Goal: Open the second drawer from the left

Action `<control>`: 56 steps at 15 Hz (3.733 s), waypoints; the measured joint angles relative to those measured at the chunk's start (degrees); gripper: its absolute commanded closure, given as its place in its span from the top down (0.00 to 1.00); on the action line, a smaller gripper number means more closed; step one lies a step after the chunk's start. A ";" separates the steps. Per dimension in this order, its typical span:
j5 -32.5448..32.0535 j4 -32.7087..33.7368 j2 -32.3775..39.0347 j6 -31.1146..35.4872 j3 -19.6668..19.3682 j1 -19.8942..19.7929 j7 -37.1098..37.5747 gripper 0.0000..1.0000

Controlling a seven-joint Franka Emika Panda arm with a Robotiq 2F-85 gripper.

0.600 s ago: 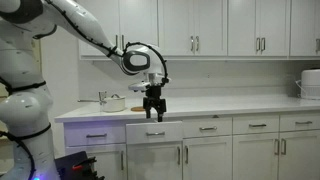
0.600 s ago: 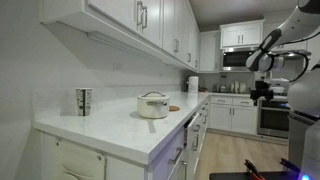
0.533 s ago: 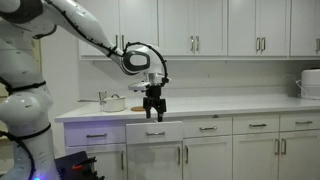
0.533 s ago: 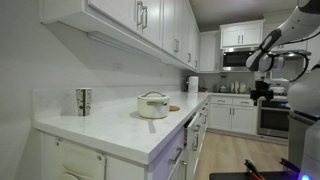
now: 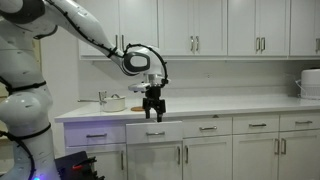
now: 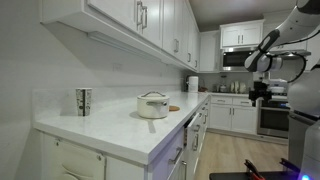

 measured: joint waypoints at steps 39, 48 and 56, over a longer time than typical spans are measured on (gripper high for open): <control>23.92 10.65 35.79 38.49 20.93 6.58 21.30 1.00; 24.25 10.65 38.20 45.24 22.39 5.57 22.28 1.00; 24.25 10.64 40.30 49.95 25.77 2.36 22.28 1.00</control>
